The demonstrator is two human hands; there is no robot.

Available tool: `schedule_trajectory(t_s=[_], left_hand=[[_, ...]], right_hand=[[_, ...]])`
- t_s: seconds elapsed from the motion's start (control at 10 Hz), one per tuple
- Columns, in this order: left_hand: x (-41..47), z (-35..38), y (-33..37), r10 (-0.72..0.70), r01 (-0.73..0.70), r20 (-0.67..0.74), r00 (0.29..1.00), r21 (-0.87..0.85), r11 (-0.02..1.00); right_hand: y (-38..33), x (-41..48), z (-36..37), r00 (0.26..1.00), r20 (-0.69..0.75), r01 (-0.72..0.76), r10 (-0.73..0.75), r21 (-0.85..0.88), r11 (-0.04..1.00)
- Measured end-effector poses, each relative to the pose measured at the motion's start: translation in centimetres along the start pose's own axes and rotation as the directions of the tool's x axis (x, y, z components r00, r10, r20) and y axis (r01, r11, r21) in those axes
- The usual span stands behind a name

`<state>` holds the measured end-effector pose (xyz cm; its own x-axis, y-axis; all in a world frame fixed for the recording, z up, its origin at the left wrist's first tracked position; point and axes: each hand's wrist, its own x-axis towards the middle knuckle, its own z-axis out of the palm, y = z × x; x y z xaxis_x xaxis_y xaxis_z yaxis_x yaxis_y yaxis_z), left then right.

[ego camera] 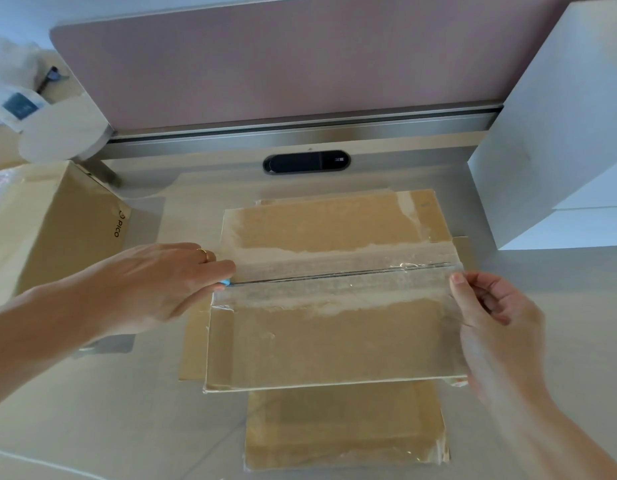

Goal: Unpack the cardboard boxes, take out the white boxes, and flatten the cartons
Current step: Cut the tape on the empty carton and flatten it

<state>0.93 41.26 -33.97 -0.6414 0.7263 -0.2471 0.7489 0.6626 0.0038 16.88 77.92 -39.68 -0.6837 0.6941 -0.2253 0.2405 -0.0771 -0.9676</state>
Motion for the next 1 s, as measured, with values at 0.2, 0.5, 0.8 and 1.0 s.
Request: schedule_trajectory(t_s=[0.2,0.5,0.8,1.0], left_hand=[[-1.4,-1.3,0.1,-0.050,0.049,-0.006,0.999,-0.062,0.997],[-2.9,-3.5,1.2,-0.182,0.187,0.045,0.982,-0.141,0.972],[-4.0,-2.8,0.9,-0.167,0.126,-0.195,0.966,-0.208,0.970],[1.1,-1.4,4.5,-0.250,0.050,-0.315,0.916,-0.526,0.849]], right_hand=[[0.2,-0.1,0.2,1.000,0.008,0.008,-0.008,0.001,1.000],[0.6,-0.4,0.3,0.999,0.003,0.052,-0.051,-0.040,0.998],[0.2,-0.3,-0.7,0.996,-0.062,0.057,-0.061,-0.068,0.996],[-0.7,-0.6,-0.7,0.983,-0.013,0.177,-0.182,-0.165,0.970]])
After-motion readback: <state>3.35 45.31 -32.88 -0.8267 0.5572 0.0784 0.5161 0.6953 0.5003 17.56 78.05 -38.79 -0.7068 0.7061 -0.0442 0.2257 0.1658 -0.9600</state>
